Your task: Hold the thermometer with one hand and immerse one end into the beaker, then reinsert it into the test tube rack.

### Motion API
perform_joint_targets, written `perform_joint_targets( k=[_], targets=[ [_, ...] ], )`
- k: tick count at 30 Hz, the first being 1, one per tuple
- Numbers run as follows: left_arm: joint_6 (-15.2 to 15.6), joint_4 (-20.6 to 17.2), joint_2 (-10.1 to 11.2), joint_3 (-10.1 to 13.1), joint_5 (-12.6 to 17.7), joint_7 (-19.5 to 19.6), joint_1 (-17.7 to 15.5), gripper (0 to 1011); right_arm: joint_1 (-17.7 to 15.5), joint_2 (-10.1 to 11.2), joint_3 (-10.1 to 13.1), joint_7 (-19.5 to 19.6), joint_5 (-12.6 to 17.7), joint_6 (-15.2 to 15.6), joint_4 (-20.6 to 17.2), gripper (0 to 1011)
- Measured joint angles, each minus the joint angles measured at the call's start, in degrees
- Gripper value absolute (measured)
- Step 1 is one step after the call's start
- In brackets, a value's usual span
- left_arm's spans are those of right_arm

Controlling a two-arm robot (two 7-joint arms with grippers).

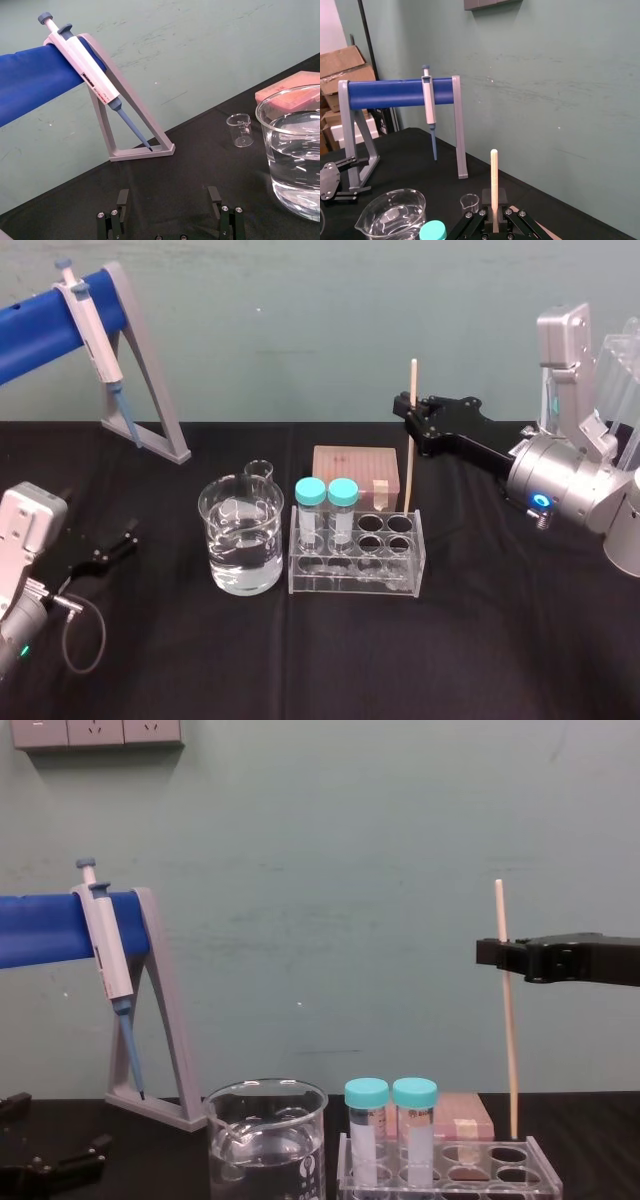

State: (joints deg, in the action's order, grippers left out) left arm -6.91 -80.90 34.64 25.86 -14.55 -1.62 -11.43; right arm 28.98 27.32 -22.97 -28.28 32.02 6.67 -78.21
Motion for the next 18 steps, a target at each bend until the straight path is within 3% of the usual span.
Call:
perform_joint_targets(
  k=[18],
  targets=[
    [0.0, 0.0, 0.0, 0.0, 0.0, 0.0, 0.0, 1004, 0.9, -0.8, -1.5, -2.0, -1.3, -0.9, 3.4, 48]
  ],
)
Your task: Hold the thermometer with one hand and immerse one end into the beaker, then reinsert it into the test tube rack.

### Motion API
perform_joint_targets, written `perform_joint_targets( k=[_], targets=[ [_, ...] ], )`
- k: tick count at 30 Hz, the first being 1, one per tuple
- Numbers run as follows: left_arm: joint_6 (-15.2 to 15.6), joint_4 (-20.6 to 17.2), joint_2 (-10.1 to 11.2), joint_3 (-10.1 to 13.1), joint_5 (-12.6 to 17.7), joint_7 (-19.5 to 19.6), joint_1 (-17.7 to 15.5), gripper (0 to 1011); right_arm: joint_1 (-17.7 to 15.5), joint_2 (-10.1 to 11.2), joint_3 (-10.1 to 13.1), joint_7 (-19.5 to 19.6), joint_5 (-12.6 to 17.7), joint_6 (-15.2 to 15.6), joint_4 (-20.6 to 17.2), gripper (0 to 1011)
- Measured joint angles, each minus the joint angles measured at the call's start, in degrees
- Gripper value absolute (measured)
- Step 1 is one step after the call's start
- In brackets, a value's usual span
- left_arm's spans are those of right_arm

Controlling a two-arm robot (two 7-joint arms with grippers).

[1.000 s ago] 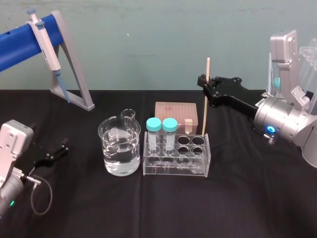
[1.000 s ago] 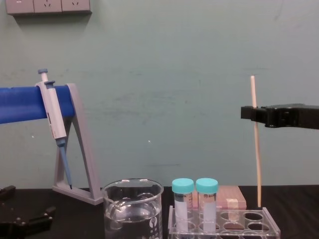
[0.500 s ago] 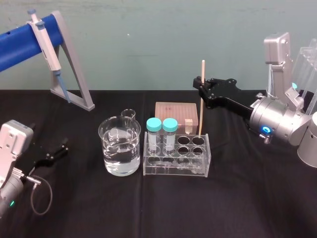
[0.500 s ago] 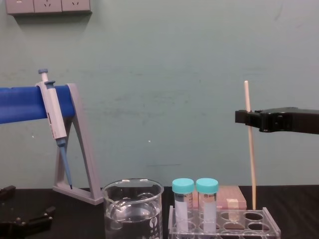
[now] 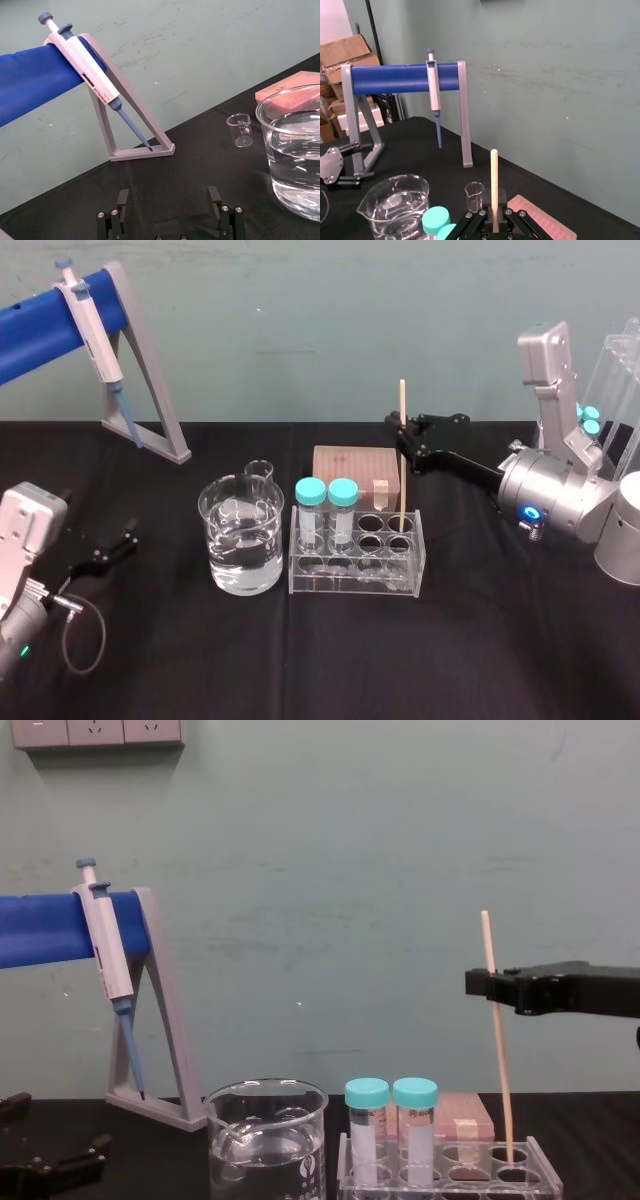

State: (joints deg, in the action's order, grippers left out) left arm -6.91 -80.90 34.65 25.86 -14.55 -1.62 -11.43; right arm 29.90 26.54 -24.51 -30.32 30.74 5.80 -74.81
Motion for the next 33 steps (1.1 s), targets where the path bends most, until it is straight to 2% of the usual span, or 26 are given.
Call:
perform_joint_targets(
  k=[12, 33],
  targets=[
    [0.0, 0.0, 0.0, 0.0, 0.0, 0.0, 0.0, 1004, -0.3, -1.1, -0.4, -0.5, -0.6, -1.0, 2.9, 48],
    [0.0, 0.0, 0.0, 0.0, 0.0, 0.0, 0.0, 1004, -1.0, -2.1, -0.1, -0.3, -1.7, -1.3, 4.9, 48]
  ],
)
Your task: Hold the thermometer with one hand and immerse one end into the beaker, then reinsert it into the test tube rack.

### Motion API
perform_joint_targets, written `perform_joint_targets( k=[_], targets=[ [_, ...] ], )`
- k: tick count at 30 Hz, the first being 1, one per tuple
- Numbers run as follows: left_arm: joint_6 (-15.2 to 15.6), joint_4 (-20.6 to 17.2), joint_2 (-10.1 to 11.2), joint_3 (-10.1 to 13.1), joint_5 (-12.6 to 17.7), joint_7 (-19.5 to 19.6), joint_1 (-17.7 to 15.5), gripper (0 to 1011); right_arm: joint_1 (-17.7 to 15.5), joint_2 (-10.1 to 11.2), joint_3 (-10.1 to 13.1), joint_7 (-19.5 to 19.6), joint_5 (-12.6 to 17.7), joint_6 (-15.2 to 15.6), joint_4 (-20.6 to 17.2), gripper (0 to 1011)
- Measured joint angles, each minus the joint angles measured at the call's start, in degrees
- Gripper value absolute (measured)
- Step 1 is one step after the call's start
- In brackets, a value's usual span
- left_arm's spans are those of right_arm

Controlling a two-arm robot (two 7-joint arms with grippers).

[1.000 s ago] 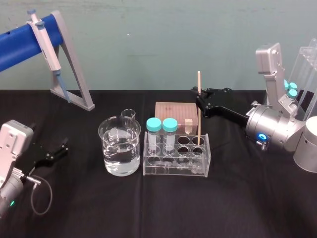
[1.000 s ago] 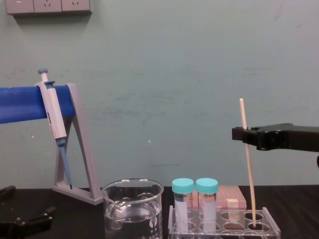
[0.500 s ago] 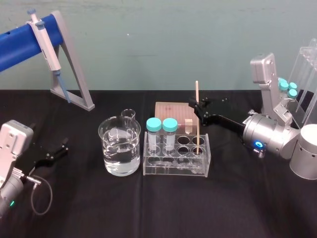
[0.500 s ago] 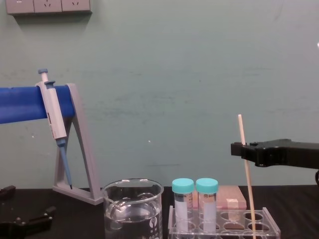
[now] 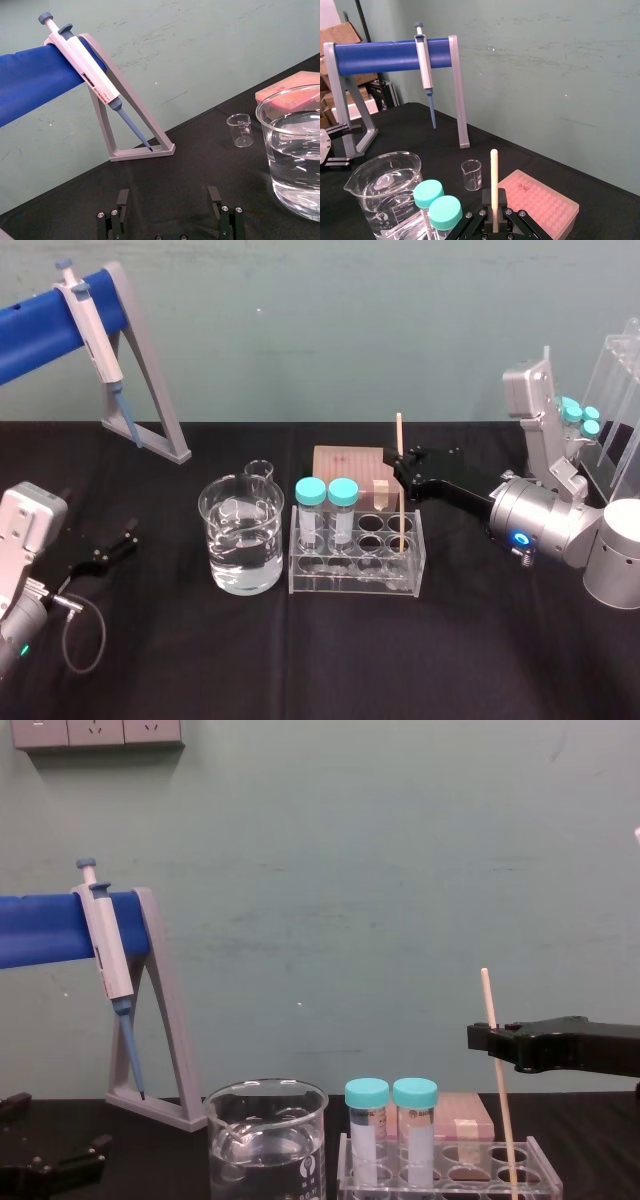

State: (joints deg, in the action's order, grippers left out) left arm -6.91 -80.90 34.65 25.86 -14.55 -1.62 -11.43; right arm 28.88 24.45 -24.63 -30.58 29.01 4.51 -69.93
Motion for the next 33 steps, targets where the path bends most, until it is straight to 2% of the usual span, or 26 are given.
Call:
perform_joint_targets(
  k=[12, 16, 19, 20, 27, 28, 30, 33],
  targets=[
    [0.0, 0.0, 0.0, 0.0, 0.0, 0.0, 0.0, 1004, -0.2, -0.4, 0.3, 0.1, -0.1, 0.5, 0.5, 48],
    [0.0, 0.0, 0.0, 0.0, 0.0, 0.0, 0.0, 1004, -0.4, -0.6, 0.5, 0.4, -0.1, 0.6, 0.5, 110],
    [0.0, 0.0, 0.0, 0.0, 0.0, 0.0, 0.0, 1004, -0.5, -0.8, 0.5, 0.7, -0.2, 0.6, 0.5, 204],
    [0.0, 0.0, 0.0, 0.0, 0.0, 0.0, 0.0, 1004, -0.5, -0.8, 0.5, 0.7, -0.2, 0.6, 0.5, 264],
    [0.0, 0.0, 0.0, 0.0, 0.0, 0.0, 0.0, 1004, -0.6, -0.9, 0.8, 0.9, -0.5, 0.4, 0.7, 463],
    [0.0, 0.0, 0.0, 0.0, 0.0, 0.0, 0.0, 1004, -0.6, -1.0, 0.9, 0.9, -0.5, 0.4, 0.7, 526],
    [0.0, 0.0, 0.0, 0.0, 0.0, 0.0, 0.0, 1004, -0.6, -1.0, 1.0, 0.9, -0.5, 0.4, 0.7, 559],
    [0.0, 0.0, 0.0, 0.0, 0.0, 0.0, 0.0, 1004, -0.6, -1.0, 1.0, 0.9, -0.5, 0.4, 0.7, 665]
  ],
)
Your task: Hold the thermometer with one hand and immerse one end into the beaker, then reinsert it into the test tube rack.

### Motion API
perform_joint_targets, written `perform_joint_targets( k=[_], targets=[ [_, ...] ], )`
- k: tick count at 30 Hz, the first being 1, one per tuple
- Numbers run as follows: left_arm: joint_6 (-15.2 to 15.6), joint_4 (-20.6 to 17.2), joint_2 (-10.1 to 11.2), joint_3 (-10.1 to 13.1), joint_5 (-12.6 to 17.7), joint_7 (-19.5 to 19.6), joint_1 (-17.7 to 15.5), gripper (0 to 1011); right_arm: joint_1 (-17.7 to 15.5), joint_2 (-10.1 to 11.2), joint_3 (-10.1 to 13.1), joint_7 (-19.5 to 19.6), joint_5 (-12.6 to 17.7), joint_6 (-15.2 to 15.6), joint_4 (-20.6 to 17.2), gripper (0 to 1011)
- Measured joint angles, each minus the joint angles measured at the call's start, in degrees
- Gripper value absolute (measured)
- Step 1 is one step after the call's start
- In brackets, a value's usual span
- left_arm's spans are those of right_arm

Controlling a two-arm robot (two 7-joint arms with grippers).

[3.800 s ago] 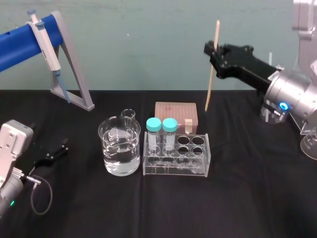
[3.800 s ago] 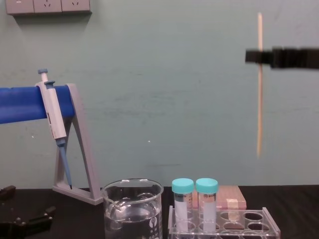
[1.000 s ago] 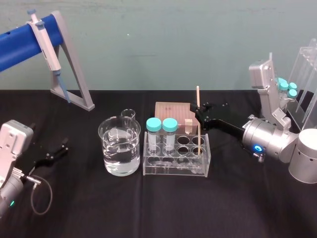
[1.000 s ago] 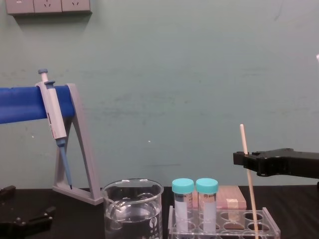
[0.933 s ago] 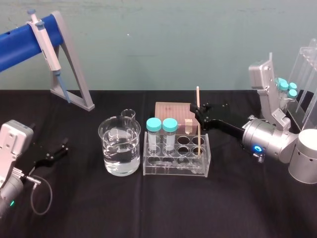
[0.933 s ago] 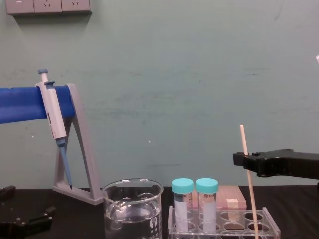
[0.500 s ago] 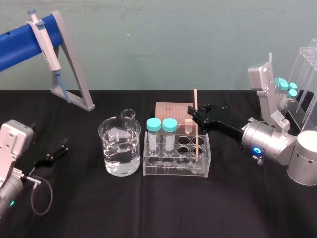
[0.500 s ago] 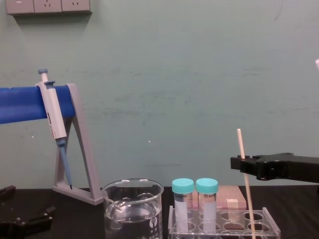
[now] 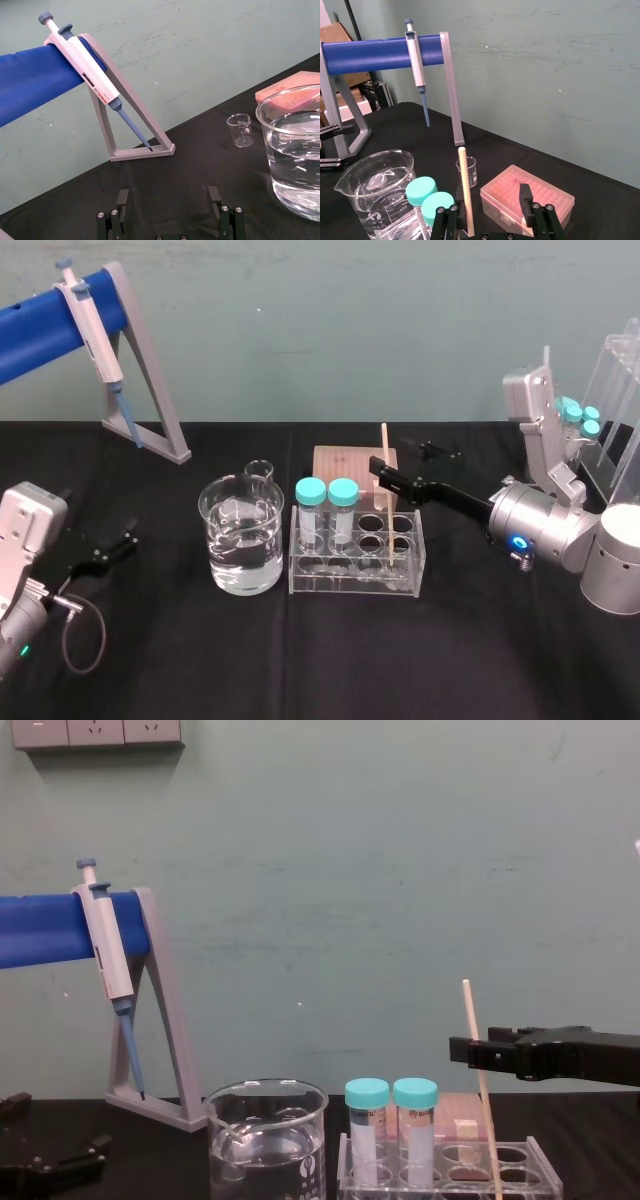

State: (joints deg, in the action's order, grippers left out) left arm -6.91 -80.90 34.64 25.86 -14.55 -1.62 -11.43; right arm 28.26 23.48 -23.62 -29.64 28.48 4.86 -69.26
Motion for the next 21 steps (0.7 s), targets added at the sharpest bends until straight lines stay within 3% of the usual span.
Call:
perform_joint_targets(
  k=[8, 10, 12, 21],
  targets=[
    [0.0, 0.0, 0.0, 0.0, 0.0, 0.0, 0.0, 1004, 0.0, 0.0, 0.2, 0.0, -0.2, -0.2, 0.1, 924],
    [0.0, 0.0, 0.0, 0.0, 0.0, 0.0, 0.0, 1004, 0.0, 0.1, 0.3, 0.0, -0.3, -0.2, 0.1, 932],
    [0.0, 0.0, 0.0, 0.0, 0.0, 0.0, 0.0, 1004, -0.1, 0.1, 0.4, 0.1, -0.3, -0.2, 0.1, 1003],
    [0.0, 0.0, 0.0, 0.0, 0.0, 0.0, 0.0, 1004, -0.5, 0.6, 1.3, 0.6, -0.4, -0.4, -0.1, 1003]
  ],
)
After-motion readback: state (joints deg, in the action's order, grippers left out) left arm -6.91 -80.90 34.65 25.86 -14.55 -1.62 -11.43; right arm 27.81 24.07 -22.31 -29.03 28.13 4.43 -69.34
